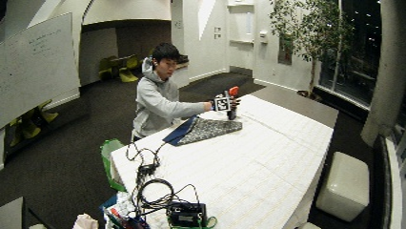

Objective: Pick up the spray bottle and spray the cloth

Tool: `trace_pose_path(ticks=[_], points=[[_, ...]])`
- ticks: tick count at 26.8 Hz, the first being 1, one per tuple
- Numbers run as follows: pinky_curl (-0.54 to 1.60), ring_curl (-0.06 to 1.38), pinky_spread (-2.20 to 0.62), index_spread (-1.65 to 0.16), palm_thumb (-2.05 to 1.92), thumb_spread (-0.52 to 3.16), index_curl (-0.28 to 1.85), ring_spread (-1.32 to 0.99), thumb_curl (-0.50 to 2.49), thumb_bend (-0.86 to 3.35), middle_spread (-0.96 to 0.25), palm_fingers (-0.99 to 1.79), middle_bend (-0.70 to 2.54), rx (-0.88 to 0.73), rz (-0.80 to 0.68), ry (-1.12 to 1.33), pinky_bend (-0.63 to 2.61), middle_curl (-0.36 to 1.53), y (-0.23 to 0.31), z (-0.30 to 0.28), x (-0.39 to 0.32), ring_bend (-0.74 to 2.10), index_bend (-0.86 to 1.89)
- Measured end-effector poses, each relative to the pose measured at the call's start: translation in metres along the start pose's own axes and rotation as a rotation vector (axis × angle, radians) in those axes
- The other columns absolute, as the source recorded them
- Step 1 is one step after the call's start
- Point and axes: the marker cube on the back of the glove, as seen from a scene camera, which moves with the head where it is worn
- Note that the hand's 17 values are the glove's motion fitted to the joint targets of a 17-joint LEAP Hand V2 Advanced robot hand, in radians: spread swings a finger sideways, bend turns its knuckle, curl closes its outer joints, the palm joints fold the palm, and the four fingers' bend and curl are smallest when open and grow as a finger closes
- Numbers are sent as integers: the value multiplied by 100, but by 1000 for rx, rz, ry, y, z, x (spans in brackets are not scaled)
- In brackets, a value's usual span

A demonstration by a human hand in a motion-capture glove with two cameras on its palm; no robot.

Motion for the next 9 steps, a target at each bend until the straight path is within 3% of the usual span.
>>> trace_pose_path(ticks=[9], points=[[38, 34, 10, -34, 82, 74, 29, -7, 57, -3, -7, 34, 30, 158, -39, -28, 47, 39, 81, -67, -16, 36, 11]])
